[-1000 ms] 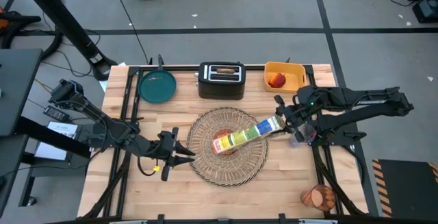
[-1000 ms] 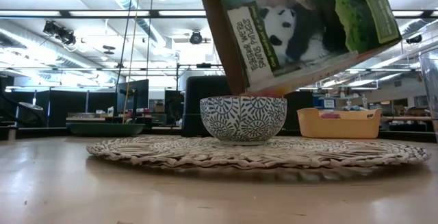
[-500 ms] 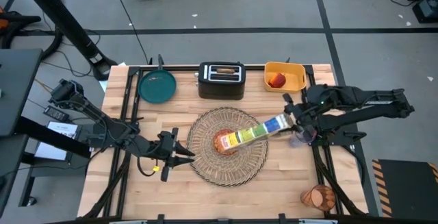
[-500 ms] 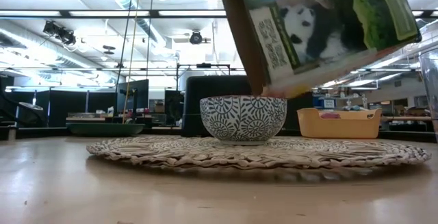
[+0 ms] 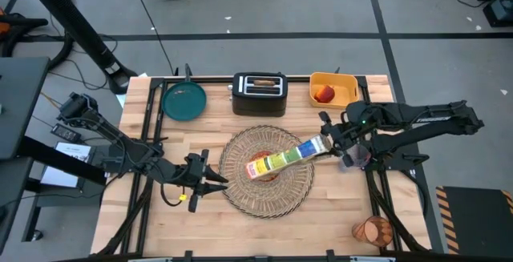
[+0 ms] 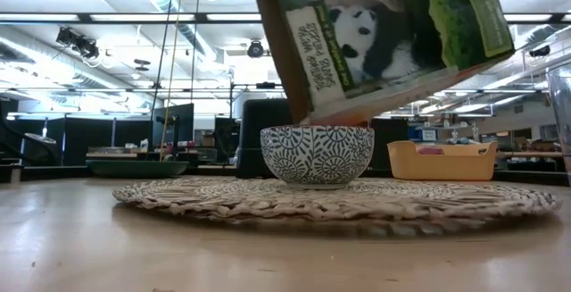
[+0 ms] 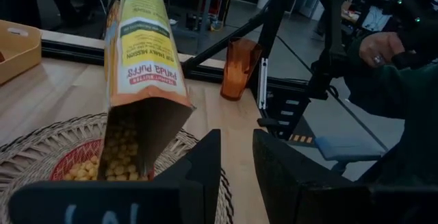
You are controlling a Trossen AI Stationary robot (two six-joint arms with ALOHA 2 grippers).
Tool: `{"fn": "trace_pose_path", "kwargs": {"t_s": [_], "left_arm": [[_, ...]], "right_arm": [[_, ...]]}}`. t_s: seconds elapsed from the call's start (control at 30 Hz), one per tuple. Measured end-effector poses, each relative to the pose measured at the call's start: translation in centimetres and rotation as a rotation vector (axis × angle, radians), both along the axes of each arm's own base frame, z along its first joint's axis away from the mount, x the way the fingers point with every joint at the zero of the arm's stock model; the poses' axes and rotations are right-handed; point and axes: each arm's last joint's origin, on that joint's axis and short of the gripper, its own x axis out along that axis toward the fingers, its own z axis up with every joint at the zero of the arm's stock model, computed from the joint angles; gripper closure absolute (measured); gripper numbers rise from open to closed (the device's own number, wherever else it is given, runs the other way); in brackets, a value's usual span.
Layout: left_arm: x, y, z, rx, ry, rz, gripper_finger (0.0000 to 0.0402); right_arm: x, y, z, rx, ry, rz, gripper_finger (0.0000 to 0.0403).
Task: Arrange a breakfast setting
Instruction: Pour the cereal from the yellow cereal box into the red bowl
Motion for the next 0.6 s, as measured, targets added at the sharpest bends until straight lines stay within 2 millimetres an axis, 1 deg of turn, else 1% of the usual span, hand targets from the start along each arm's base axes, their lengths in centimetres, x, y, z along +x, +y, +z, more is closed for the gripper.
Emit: {"fn": "trace_pose_path", "kwargs": {"t_s": [0.33,0.6], "left_arm": [[0.0,0.0,0.0,0.0,0.0,0.0,0.0308],[0.0,0.0,0.0,-0.001,0.0,0.0,0.0308]], "right_arm": [[-1.0,-0.3,0.1,-0.047,0.009,-0.088,0.0228],[-1.3,-0.3,-0.1,-0.037,0.037,-0.067,0.0228]]}}
